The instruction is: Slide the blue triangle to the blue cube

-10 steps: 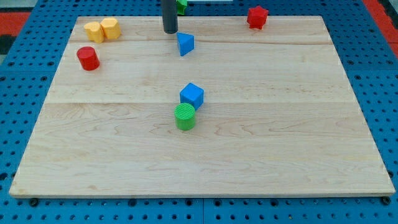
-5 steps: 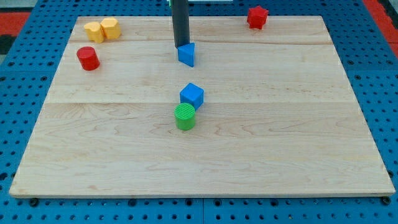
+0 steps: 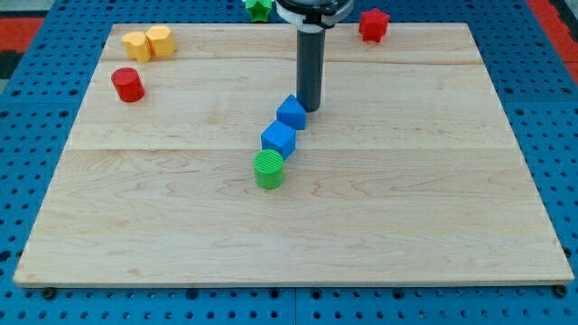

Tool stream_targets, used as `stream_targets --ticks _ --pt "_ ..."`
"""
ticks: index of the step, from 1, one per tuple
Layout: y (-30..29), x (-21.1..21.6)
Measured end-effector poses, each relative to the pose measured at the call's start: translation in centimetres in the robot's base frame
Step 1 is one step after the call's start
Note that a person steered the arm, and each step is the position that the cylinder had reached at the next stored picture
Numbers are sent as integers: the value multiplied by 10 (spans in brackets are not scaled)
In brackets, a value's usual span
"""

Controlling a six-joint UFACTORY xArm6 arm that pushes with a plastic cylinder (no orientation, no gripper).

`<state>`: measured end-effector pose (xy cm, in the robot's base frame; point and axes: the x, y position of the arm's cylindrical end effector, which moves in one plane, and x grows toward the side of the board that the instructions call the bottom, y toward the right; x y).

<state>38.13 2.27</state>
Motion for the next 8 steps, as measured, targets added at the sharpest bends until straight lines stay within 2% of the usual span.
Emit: stream_targets --ticks 2,3,5,7,8 --pt "-3 50" --pt "-12 61" --pt "-2 3" --pt "-36 -17" --pt "-48 -4"
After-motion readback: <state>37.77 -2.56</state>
